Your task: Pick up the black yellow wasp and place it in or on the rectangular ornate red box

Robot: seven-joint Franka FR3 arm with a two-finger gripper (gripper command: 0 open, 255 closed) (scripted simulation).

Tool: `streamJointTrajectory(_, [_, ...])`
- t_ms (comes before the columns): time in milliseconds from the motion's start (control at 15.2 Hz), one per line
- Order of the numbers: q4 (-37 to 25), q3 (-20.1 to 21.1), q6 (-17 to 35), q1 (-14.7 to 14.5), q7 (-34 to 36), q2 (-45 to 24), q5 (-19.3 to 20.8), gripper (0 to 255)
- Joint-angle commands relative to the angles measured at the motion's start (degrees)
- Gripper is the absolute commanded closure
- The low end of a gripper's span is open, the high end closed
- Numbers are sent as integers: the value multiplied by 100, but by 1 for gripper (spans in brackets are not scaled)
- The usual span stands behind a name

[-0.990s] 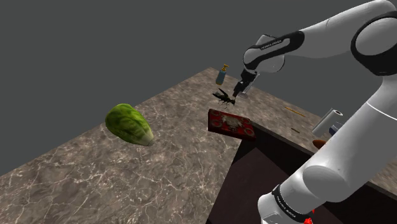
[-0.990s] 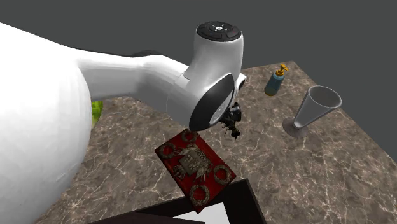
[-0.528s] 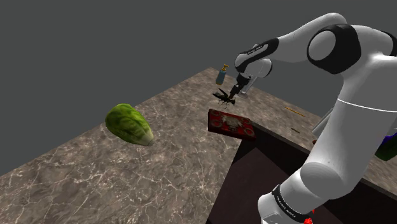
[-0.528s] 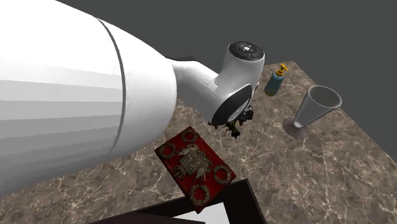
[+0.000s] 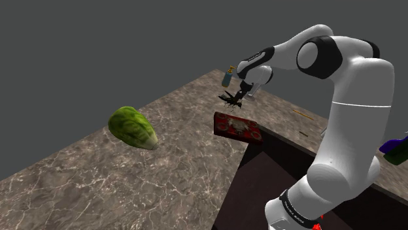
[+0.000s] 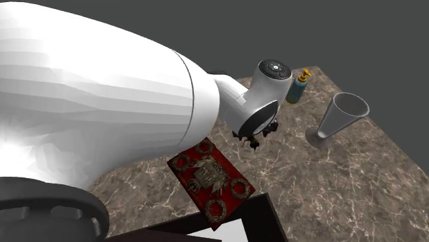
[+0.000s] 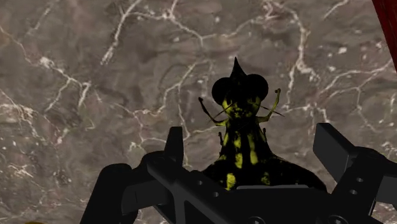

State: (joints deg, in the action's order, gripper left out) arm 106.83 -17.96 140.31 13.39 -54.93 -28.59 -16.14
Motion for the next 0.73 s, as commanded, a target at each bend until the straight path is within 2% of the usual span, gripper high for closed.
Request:
streamJointTrajectory(0, [-3,39,107,23,-33,-111,-54,0])
streamJointTrajectory(594, [-24,71,179,46,-58,-208,-94,0])
streamJointTrajectory(660, [-24,71,179,46,-58,-208,-94,255])
